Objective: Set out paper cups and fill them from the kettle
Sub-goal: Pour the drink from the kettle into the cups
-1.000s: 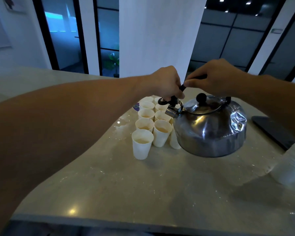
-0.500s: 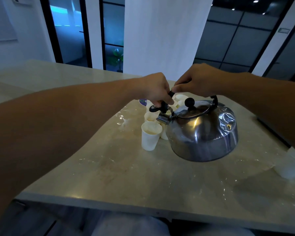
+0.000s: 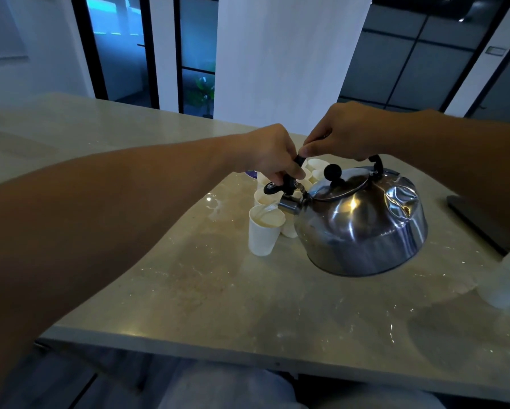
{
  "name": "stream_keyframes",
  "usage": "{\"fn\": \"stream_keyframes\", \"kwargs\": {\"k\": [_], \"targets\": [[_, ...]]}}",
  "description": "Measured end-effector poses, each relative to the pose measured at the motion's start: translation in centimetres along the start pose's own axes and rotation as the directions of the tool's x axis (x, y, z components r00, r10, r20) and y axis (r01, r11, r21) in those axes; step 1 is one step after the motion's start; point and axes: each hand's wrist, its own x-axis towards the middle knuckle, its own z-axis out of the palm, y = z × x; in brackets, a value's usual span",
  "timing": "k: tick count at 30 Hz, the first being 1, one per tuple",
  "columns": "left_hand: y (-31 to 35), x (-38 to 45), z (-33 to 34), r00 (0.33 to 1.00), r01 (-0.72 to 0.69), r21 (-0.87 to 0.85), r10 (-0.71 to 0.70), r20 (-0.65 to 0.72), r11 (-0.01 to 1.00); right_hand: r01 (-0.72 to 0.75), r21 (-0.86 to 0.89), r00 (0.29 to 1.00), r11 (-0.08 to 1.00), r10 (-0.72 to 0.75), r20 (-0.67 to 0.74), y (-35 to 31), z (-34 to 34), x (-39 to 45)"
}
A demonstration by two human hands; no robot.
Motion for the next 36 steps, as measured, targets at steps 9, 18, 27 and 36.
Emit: {"fn": "stream_keyframes", "kwargs": {"k": [9,18,27,36], "targets": [[0.8,0.2,0.4,1.0,-0.02,0.019,0.02,0.019,1.0,-0.019,-0.014,1.0,1.0,0.02,0.018,0.5,-0.4,-0.5],[2.6,0.5,-0.3,0.998,-0.065,0.072,0.066,0.0,0.995,-0.101,0.108,0.995,0.989,0.103,-0.009,1.6,-1.2,-1.7],[9.8,2.8,-0.4,0.979,-0.174,0.202,0.192,-0.074,0.964,-0.226,0.272,0.955,0.936,0.267,-0.127,5.8,-4.5,-4.4],[15.7,8.0,5.3,0.929,-0.315,0.355,0.363,-0.076,0.88,-0.349,0.134,0.877,0.928,0.373,-0.302,13.0,-4.9,-8.8]]}}
